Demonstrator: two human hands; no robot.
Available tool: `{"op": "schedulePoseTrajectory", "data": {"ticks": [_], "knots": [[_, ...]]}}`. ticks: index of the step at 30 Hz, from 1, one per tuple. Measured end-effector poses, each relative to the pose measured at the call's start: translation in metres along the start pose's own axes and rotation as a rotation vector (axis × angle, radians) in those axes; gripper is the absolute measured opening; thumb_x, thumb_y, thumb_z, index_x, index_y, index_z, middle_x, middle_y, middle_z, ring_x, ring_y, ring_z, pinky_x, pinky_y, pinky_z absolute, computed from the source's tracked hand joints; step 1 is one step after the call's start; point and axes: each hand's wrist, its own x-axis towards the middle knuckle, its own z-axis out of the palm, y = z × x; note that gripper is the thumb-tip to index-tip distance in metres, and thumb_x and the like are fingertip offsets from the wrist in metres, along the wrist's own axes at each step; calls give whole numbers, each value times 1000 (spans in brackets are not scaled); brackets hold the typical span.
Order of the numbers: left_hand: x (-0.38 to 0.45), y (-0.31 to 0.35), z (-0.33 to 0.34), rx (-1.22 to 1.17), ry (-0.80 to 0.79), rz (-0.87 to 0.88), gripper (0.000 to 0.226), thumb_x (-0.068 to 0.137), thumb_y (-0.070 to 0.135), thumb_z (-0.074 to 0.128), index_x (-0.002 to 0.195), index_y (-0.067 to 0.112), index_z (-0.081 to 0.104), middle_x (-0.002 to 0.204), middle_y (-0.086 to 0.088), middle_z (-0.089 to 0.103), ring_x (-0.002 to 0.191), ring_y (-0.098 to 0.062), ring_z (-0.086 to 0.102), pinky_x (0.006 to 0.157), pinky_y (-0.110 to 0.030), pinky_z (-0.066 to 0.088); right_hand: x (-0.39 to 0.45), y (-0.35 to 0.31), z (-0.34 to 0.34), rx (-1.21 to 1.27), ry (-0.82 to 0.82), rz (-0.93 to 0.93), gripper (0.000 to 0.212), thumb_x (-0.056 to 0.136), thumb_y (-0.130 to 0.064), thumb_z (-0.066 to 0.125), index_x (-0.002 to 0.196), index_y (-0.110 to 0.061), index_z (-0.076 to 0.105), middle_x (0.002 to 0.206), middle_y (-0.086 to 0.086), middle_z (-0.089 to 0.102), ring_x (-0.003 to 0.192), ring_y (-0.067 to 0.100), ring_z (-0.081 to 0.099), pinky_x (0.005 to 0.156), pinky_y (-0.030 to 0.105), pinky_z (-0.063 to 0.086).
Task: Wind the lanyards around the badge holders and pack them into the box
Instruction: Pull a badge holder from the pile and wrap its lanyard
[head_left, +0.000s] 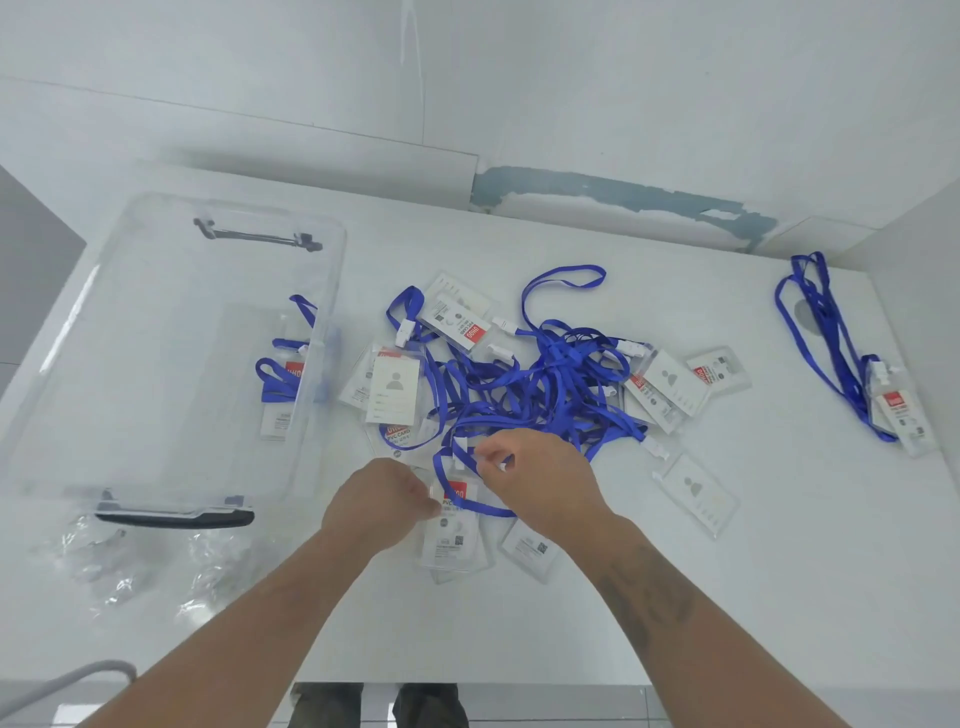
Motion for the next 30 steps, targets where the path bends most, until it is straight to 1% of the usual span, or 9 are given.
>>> {"op": "schedulePoseTrajectory", "data": {"ticks": [3, 8, 12, 15, 17, 19, 22, 26, 30], "knots": [[-1, 3, -13, -34, 56, 73, 16, 80, 23, 71, 82, 7, 73, 81, -7, 71, 81, -27, 67, 71, -33, 52, 3, 2, -6, 74, 25, 18, 24, 96, -38, 51, 117, -40, 63, 109, -20, 68, 97, 1, 61, 84, 24, 51], [-12, 22, -45, -58, 99, 211, 12, 90, 23, 64, 94, 25, 75, 81, 11, 69, 77, -10, 65, 64, -20, 45, 4, -5, -21, 223, 119, -30, 24, 95, -36, 53, 117, -41, 62, 109, -25, 63, 95, -3, 59, 85, 23, 49], [-24, 45, -67, -67, 120, 320, 14, 93, 23, 61, 94, 26, 74, 88, 7, 72, 77, -15, 68, 66, -25, 49, 6, -13, -37, 339, 143, -137, 34, 90, -32, 60, 122, -44, 59, 109, -31, 55, 106, -5, 51, 88, 17, 41], [-33, 63, -85, -102, 118, 419, 15, 93, 25, 62, 95, 31, 76, 82, 13, 70, 62, -2, 61, 58, -17, 44, 8, -18, -56, 331, 125, -208, 37, 87, -35, 65, 121, -45, 60, 113, -28, 59, 110, -8, 48, 89, 14, 39], [-37, 74, -95, -147, 143, 471, 13, 90, 27, 66, 90, 35, 76, 71, 19, 68, 54, 3, 57, 50, -8, 40, 8, -20, -72, 383, 126, -207, 28, 88, -35, 69, 113, -44, 63, 103, -25, 66, 102, -12, 55, 84, 12, 40], [-41, 85, -104, -244, 171, 501, 8, 86, 27, 71, 85, 33, 76, 66, 23, 68, 58, 10, 59, 51, -5, 41, 8, -21, -90, 478, 148, -193, 19, 87, -34, 71, 104, -42, 66, 93, -22, 71, 96, -11, 61, 87, 14, 43], [-41, 95, -113, -412, 203, 491, 4, 81, 31, 77, 84, 29, 75, 72, 19, 73, 64, 7, 64, 59, -12, 45, 8, -21, -109, 600, 196, -194, 17, 87, -24, 74, 97, -36, 68, 87, -17, 73, 88, -5, 66, 89, 15, 45], [-39, 101, -124, -666, 87, 429, 13, 85, 23, 75, 98, 24, 72, 85, 7, 78, 84, -13, 74, 71, -28, 57, 5, -16, -131, 768, 271, -188, 16, 87, -14, 73, 96, -26, 70, 86, -4, 76, 85, 11, 72, 74, 14, 53], [-39, 107, -130, -749, -53, 418, 15, 89, 17, 70, 104, 15, 71, 95, -2, 78, 87, -20, 75, 84, -38, 58, 4, -9, -145, 842, 295, -185, 17, 89, -12, 71, 102, -23, 70, 94, 4, 76, 92, 16, 73, 83, 24, 57]]}}
